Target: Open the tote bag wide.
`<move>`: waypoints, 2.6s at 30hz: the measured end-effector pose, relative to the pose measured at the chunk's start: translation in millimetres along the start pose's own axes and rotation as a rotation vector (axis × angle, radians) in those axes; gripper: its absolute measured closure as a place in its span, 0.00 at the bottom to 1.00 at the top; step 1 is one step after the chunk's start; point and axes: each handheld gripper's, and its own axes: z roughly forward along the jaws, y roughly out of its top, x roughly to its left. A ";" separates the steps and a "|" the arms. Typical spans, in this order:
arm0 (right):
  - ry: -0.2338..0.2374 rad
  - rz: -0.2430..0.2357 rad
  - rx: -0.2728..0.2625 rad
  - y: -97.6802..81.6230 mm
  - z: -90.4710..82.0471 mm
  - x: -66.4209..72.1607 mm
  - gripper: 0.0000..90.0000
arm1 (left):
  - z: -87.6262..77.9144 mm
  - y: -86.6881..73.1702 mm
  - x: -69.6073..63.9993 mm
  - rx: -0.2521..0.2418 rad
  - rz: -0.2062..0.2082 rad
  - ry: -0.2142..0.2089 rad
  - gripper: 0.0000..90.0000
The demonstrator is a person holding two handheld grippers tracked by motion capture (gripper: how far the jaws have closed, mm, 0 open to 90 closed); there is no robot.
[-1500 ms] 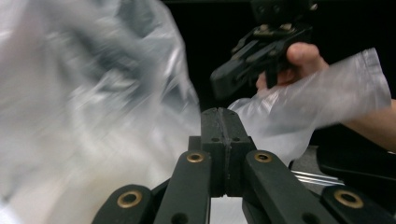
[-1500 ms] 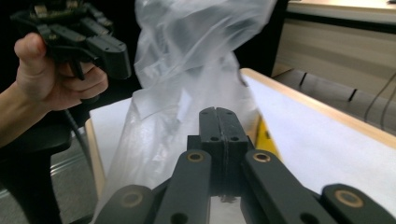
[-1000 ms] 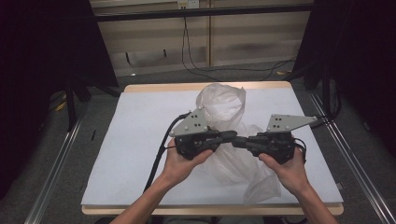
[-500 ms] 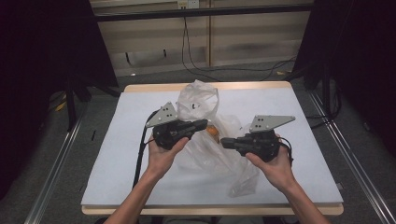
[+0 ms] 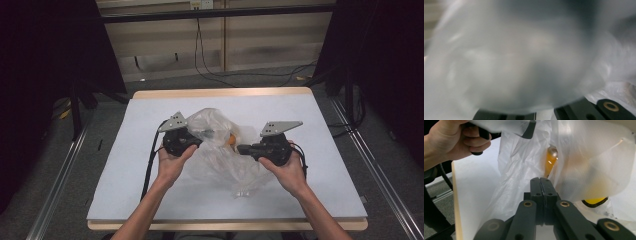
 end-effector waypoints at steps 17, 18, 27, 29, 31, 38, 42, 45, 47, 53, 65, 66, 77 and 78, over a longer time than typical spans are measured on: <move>-0.036 0.032 0.024 -4.6 25.5 -30.5 1.00 | 19.5 -18.9 20.3 0.080 -0.012 -0.028 1.00; -0.050 0.021 0.019 -2.1 25.8 -32.5 1.00 | 22.4 -18.1 21.5 0.088 -0.011 -0.021 1.00; -0.099 0.079 0.040 -9.7 35.6 -57.7 1.00 | 46.9 -38.3 41.6 0.204 -0.069 0.024 1.00; -0.107 0.088 0.058 -15.8 44.5 -65.0 1.00 | 49.6 -47.0 47.6 0.261 -0.075 0.047 1.00; -0.112 0.094 0.070 -19.0 47.8 -67.3 1.00 | 50.2 -50.8 48.6 0.274 -0.085 0.048 1.00; -0.149 0.149 0.174 -56.8 60.2 -84.5 1.00 | 44.1 -69.6 50.9 0.451 -0.025 0.064 1.00; -0.168 0.145 0.211 -67.2 58.7 -86.7 1.00 | 34.9 -71.5 47.7 0.434 -0.038 0.029 1.00; -0.175 0.126 0.225 -65.5 55.8 -85.9 1.00 | 22.7 -67.1 39.8 0.410 -0.017 0.004 1.00; -0.161 0.132 0.182 -61.1 49.2 -82.6 1.00 | 12.0 -61.3 34.2 0.367 -0.017 -0.014 1.00; -0.135 0.113 0.076 -38.7 22.7 -67.8 1.00 | -13.1 -45.0 6.1 0.288 0.055 -0.059 1.00; -0.058 0.065 0.039 -24.5 10.6 -30.8 1.00 | 8.5 -11.8 25.6 0.180 0.038 -0.023 1.00; -0.049 0.063 0.050 -27.7 13.4 -28.8 1.00 | 14.7 -13.2 33.5 0.182 0.011 -0.014 1.00; -0.048 0.020 0.170 -72.0 22.9 -33.0 1.00 | 62.3 -53.4 80.7 0.318 -0.162 0.105 1.00; -0.047 0.015 0.179 -77.2 20.8 -33.7 1.00 | 62.3 -55.5 81.3 0.322 -0.167 0.108 1.00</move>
